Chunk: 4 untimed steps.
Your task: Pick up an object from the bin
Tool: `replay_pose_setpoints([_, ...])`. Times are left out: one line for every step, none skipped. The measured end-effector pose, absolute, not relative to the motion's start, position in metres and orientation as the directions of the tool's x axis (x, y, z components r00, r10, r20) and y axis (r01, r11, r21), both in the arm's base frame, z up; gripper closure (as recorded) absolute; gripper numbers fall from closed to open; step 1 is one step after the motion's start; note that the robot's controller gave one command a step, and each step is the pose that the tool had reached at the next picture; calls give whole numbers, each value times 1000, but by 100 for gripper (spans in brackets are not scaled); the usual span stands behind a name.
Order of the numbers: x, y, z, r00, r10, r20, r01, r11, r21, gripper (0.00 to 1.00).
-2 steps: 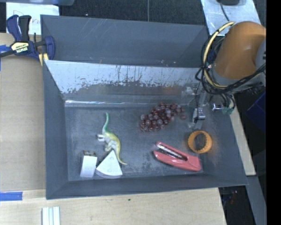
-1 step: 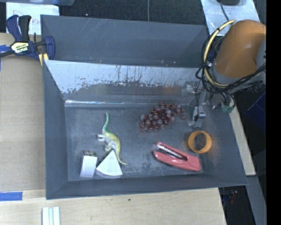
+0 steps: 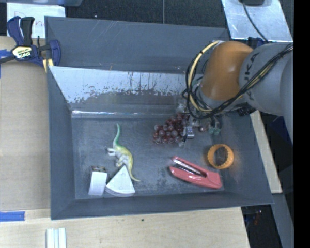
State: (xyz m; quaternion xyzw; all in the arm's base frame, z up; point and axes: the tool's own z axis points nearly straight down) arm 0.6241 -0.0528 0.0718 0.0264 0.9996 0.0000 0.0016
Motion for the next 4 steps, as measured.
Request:
replay_pose_setpoints([623,-52,145,-990,139,-13,140,990,-2,0])
replay_pose_setpoints([623,-51,108,-996,92,-10,92,996,-1,0])
replay_pose_setpoints([623,-45,73,-957,290,-17,290,957,2,0])
replay_pose_setpoints([614,-27,70,-999,53,-4,53,999,-3,100])
